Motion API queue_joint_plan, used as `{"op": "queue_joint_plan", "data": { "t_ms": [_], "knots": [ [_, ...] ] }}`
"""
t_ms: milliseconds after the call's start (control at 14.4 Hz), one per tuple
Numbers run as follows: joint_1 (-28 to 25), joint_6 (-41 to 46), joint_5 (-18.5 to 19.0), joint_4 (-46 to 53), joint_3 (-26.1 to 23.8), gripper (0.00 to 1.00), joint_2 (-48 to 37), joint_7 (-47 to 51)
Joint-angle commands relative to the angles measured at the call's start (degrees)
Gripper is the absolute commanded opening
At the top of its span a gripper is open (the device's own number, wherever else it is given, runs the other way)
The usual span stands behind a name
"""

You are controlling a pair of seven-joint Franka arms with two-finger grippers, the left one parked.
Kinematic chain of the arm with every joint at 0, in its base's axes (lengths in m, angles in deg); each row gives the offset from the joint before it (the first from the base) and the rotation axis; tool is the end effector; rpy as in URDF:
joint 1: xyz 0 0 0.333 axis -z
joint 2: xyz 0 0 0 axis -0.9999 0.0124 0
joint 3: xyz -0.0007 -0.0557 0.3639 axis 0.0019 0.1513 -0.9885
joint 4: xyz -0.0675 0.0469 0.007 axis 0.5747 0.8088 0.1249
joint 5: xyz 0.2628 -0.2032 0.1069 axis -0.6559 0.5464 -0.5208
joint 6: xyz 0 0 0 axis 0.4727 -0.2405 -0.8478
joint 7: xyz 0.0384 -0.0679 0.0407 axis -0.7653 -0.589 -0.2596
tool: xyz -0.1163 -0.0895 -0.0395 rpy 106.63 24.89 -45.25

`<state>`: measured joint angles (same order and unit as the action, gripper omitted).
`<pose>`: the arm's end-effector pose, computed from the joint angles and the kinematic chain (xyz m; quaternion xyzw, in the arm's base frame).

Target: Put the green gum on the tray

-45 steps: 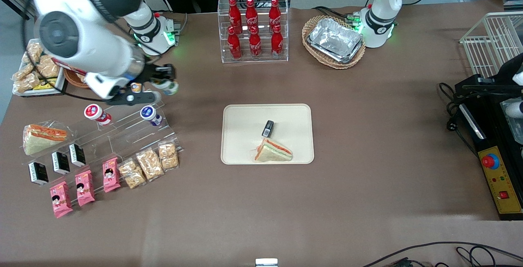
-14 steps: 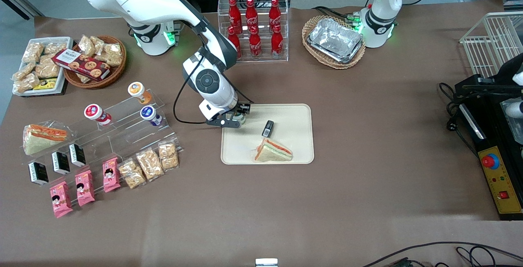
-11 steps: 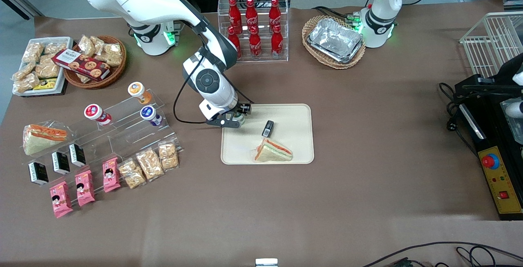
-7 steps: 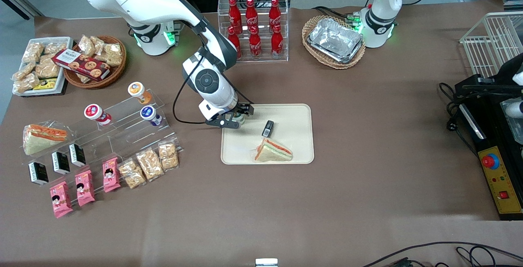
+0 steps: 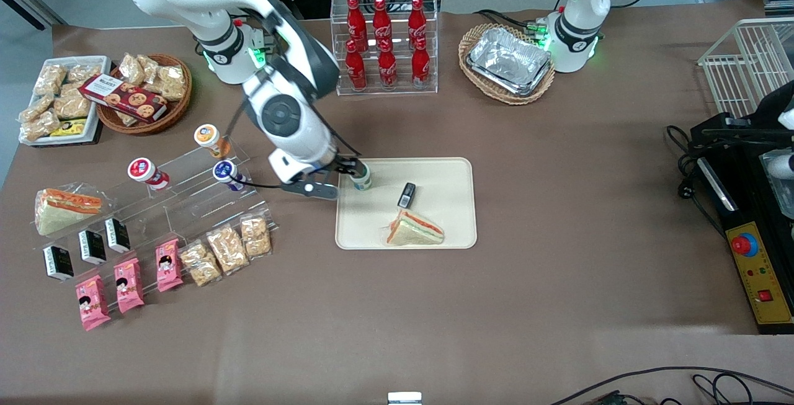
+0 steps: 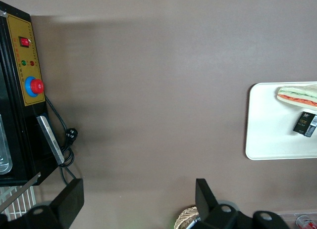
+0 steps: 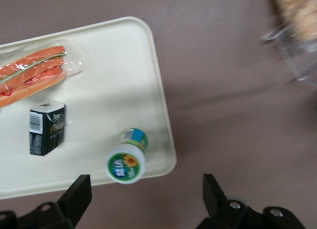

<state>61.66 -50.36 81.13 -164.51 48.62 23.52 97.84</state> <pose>0.4690 0.3319 0.3798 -0.9907 0.1126 0.0690 0.0314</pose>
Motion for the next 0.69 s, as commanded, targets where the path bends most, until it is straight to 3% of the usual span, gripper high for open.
{"op": "queue_joint_plan", "data": {
  "t_ms": [0, 346, 623],
  "knots": [
    [0.1, 10.5, 0.6, -0.8, 5.9, 1.00, -7.9, -9.3],
    [0.0, 23.4, 0.2, -0.8, 19.0, 1.00, -17.1, -26.7],
    [0.0, 29.5, 0.6, 3.2, 26.9, 1.00, -18.9, -37.0]
  ]
}}
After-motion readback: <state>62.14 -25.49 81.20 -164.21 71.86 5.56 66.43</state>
